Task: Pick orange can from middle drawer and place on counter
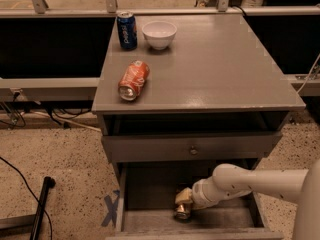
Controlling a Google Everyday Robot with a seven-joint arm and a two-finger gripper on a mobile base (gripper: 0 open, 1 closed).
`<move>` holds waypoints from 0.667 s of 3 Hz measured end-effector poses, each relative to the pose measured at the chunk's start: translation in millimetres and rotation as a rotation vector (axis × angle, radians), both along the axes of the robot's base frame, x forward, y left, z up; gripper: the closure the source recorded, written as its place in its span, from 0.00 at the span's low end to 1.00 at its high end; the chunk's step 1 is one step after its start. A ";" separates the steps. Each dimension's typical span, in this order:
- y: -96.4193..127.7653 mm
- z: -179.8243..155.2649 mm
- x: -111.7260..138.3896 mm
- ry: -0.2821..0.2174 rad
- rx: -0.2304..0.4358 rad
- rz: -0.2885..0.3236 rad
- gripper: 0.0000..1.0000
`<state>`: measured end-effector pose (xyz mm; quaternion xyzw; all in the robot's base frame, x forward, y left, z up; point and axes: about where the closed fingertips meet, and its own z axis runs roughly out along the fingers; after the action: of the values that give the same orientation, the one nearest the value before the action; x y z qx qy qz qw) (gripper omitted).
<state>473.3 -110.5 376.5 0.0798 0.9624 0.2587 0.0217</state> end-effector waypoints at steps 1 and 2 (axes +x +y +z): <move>-0.1 -0.7 -0.2 0.001 -0.001 -0.001 0.49; -3.6 1.6 -0.7 0.004 0.028 -0.011 0.67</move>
Offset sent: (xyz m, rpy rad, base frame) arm 0.0005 -0.0112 0.0069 0.0657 0.0043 -0.0299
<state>472.5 -114.1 378.1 0.0860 0.9583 0.2718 0.0199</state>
